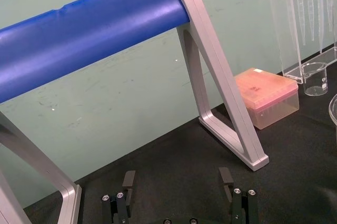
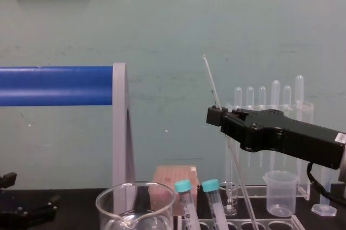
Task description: Hold the thermometer with one hand and immerse one end into the beaker, then reinsert it into the test tube rack.
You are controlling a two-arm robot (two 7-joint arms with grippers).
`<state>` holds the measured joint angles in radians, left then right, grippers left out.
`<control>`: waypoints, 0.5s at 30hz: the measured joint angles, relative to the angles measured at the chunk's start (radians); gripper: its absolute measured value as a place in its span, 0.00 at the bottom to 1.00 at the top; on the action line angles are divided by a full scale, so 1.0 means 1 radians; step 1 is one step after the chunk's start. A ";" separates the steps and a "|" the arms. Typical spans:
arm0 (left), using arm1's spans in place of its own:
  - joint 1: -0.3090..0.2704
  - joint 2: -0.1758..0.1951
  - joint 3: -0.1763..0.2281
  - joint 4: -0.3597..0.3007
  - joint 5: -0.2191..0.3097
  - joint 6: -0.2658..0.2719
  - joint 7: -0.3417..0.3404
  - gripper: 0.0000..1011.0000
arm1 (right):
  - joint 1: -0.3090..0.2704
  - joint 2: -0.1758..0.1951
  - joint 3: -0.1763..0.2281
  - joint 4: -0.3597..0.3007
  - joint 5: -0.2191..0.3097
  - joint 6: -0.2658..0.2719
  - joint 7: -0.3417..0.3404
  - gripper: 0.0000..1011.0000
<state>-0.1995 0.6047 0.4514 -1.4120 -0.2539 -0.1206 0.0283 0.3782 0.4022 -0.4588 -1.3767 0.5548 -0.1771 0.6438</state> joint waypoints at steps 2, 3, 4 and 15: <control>0.000 0.000 0.000 0.000 0.000 0.000 0.000 1.00 | 0.000 0.000 0.000 0.000 0.000 0.000 0.000 0.06; 0.000 0.000 0.000 0.000 0.000 0.000 0.000 1.00 | -0.001 0.000 0.000 0.000 0.000 0.001 0.000 0.09; 0.000 0.000 0.000 0.000 0.000 0.000 0.000 1.00 | -0.001 0.001 0.000 0.000 0.000 0.001 0.000 0.10; 0.000 0.000 0.000 0.000 0.000 0.000 0.000 1.00 | -0.001 0.001 0.001 -0.002 0.001 0.002 -0.001 0.47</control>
<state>-0.1995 0.6047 0.4514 -1.4120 -0.2539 -0.1205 0.0283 0.3768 0.4037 -0.4580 -1.3787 0.5560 -0.1751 0.6432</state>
